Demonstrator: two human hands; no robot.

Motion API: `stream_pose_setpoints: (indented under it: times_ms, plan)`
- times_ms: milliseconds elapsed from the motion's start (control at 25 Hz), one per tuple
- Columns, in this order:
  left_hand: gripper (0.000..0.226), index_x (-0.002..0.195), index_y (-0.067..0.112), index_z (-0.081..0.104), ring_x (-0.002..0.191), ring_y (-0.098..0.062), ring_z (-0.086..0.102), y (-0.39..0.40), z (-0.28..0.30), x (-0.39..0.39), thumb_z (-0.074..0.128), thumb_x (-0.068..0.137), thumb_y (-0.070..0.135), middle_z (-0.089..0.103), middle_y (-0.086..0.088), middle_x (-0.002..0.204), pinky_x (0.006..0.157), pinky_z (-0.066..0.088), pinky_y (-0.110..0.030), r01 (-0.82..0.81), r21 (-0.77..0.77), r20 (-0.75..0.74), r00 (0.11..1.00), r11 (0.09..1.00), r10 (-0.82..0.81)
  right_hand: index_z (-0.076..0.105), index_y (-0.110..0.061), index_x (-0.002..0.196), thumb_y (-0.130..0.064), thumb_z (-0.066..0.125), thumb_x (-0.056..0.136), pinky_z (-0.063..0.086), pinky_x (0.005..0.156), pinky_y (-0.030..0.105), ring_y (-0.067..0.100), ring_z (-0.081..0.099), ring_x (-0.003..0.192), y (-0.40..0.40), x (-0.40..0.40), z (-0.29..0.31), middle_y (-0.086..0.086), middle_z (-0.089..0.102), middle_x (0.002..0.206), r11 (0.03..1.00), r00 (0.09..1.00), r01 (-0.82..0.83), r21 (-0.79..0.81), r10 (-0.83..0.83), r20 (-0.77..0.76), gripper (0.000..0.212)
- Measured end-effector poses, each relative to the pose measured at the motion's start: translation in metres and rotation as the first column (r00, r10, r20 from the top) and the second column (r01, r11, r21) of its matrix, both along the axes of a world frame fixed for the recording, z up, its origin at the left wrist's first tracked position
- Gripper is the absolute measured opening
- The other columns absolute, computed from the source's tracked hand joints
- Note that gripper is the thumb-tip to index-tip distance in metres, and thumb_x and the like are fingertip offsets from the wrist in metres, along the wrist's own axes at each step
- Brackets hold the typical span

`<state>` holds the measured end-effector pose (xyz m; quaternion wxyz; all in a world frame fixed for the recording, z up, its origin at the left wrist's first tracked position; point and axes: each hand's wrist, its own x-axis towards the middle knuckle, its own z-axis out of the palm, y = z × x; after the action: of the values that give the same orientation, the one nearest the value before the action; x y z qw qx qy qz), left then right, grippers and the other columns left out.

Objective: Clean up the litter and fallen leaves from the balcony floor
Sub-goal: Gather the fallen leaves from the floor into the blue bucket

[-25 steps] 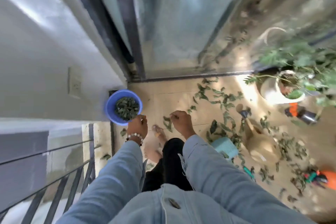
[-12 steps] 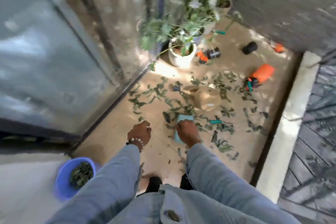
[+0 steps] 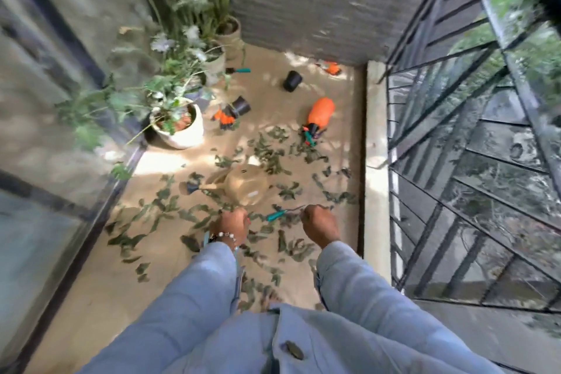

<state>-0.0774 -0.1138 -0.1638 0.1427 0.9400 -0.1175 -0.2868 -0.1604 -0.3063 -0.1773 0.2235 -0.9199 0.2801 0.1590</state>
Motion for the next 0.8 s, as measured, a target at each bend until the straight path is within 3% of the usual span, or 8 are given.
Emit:
stream_pose_setpoints:
  times_ms: [160,320,480,640,800]
  plan:
    - [0.023,0.106,0.013,0.066,0.101,-0.031,0.065,-0.077,-0.007,0.007,0.048,0.093,0.018,0.070,-0.010,0.105,0.089,0.052,-0.036,0.167,0.022,0.008,0.986,0.986,-0.168,0.066,-0.012,0.090,-0.027,0.048,0.093,0.046,0.078,0.035,0.032,0.061,0.092,-0.058,-0.007,-0.001,0.011,0.068,0.095,0.990,0.990,0.128,0.052,-0.131,0.059,0.024]
    - [0.026,0.115,0.019,0.063,0.105,-0.029,0.062,-0.146,0.001,0.025,0.047,0.096,0.025,0.068,-0.007,0.112,0.089,0.050,-0.036,0.316,0.072,0.047,0.946,0.946,-0.320,0.066,-0.009,0.086,-0.027,0.050,0.093,0.046,0.072,0.033,0.033,0.061,0.085,-0.108,-0.011,-0.012,0.013,0.068,0.088,0.963,0.965,0.240,0.124,-0.250,0.072,0.025]
    - [0.026,0.113,0.015,0.065,0.104,-0.029,0.063,-0.216,-0.020,0.058,0.048,0.095,0.020,0.069,-0.008,0.113,0.089,0.050,-0.034,0.375,0.047,0.029,0.926,0.926,-0.376,0.068,-0.002,0.089,-0.017,0.052,0.092,0.046,0.071,0.034,0.038,0.062,0.089,-0.175,-0.001,-0.024,0.019,0.069,0.092,0.928,0.934,0.334,0.164,-0.349,0.072,0.022]
    - [0.028,0.120,0.012,0.063,0.110,-0.029,0.060,-0.303,-0.054,0.101,0.045,0.098,0.016,0.066,-0.010,0.119,0.087,0.043,-0.031,0.445,0.069,-0.025,0.895,0.893,-0.444,0.069,0.001,0.093,-0.013,0.051,0.092,0.046,0.077,0.038,0.040,0.062,0.092,-0.258,0.027,-0.059,0.021,0.069,0.095,0.882,0.892,0.439,0.173,-0.451,0.034,0.023]
    - [0.026,0.116,0.020,0.063,0.106,-0.032,0.061,-0.370,-0.089,0.147,0.047,0.095,0.022,0.067,-0.012,0.114,0.086,0.049,-0.035,0.478,0.119,-0.107,0.878,0.870,-0.467,0.068,0.001,0.091,-0.011,0.053,0.090,0.045,0.075,0.036,0.039,0.062,0.092,-0.328,0.060,-0.097,0.020,0.069,0.094,0.843,0.866,0.500,0.199,-0.492,-0.094,0.020]
